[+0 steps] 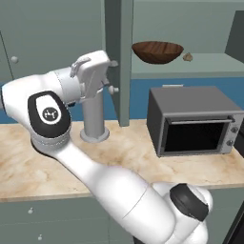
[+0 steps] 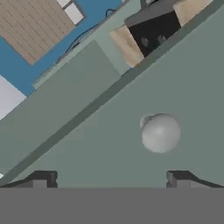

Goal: Pick the mug and place it in the sink. Pick the bowl and place it in the open cabinet and then close the cabinet.

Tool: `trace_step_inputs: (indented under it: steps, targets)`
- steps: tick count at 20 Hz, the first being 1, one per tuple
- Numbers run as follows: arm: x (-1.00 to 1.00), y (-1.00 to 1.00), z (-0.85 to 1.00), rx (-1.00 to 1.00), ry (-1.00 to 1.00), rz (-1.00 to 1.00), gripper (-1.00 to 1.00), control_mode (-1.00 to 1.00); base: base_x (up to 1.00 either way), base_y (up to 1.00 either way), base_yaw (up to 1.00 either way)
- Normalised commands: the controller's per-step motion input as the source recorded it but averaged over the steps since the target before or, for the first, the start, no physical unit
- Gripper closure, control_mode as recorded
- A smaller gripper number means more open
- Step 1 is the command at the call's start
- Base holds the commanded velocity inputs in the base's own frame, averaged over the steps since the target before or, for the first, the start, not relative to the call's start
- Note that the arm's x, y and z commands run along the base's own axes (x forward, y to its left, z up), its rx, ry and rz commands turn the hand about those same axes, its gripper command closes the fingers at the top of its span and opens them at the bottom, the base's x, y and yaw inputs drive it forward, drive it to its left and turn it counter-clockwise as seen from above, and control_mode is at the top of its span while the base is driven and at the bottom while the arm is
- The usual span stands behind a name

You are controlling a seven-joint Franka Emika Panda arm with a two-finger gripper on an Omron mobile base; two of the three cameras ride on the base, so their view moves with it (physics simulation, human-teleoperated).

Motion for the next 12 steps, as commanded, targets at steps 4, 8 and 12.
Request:
trace_step_inputs:
  steps: [4, 8, 12]
  targets:
    - [0.68, -0.02, -0.12, -0.06, 0.11, -0.07, -1.00, -1.00, 0.00, 0.00, 0.00]
    - [0.06, -0.75, 0.00, 0.02, 0.01, 0.00, -1.00, -1.00, 0.00, 0.00, 0.00]
    - [-0.14, -1.00, 0.00, 0.11, -0.01, 0.04, -1.00, -1.00, 0.00, 0.00, 0.00]
